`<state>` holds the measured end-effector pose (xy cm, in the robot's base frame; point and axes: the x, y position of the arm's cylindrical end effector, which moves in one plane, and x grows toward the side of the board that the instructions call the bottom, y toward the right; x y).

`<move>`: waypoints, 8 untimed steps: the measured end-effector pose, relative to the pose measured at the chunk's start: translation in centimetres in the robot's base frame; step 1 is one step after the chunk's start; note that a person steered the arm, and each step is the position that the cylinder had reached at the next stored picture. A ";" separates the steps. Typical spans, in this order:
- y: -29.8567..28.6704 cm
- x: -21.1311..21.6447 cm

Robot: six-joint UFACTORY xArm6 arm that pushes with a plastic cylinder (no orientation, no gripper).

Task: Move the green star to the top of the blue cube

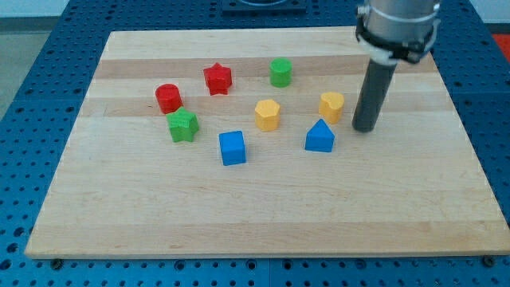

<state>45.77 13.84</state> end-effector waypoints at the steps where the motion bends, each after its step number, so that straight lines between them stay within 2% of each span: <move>1: -3.8 5.2; 2: -9.9 8.1; 3: -18.4 8.5; 5: -30.4 4.1; 7: -32.3 0.3; 8: -29.5 -2.8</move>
<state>42.96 -15.69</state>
